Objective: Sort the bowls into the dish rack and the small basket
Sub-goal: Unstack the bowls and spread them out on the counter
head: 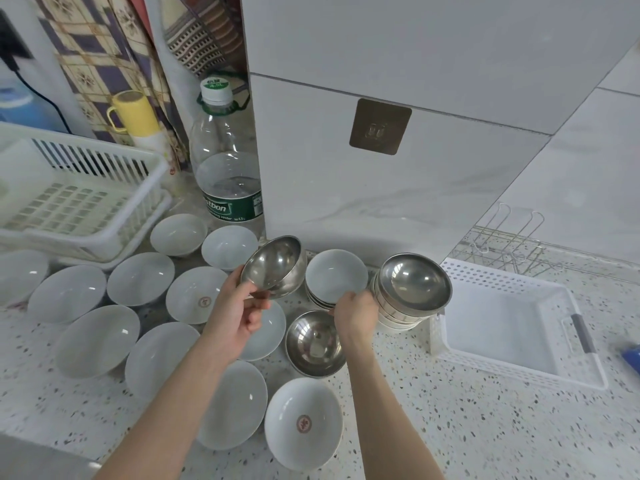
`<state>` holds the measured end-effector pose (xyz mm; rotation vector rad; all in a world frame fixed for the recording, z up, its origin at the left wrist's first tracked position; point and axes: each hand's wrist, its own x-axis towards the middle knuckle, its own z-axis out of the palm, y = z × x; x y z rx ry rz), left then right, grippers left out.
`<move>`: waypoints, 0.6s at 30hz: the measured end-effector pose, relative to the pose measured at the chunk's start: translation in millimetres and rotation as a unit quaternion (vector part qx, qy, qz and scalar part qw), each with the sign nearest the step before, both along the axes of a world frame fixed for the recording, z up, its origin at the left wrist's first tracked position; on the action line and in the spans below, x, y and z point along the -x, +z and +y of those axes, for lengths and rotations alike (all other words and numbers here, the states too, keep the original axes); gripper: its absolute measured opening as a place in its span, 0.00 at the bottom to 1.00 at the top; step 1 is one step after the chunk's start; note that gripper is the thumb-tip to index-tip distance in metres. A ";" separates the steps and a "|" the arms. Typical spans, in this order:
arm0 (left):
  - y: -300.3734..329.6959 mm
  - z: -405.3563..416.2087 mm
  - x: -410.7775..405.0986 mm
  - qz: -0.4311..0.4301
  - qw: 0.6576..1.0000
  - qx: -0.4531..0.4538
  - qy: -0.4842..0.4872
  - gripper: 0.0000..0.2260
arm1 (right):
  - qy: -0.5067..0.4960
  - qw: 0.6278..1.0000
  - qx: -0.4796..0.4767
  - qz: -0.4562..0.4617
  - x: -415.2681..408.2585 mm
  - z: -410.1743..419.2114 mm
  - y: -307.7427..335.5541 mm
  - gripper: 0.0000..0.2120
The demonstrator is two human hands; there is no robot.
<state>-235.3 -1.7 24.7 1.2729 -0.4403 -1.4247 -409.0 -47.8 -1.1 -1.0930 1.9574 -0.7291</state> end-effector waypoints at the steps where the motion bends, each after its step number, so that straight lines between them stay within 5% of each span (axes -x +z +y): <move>1: 1.2 2.5 -0.6 0.001 1.000 0.001 0.004 0.09 | -0.005 1.000 0.005 -0.004 -0.9 0.3 0.8 0.15; 12: 12.6 27.7 -4.2 -0.009 1.000 0.020 0.017 0.07 | 0.038 0.994 0.087 0.045 3.9 5.9 11.5 0.15; 18: 13.1 50.7 -10.5 -0.024 0.999 0.044 0.013 0.06 | -0.018 0.989 0.122 -0.081 8.3 39.3 25.9 0.10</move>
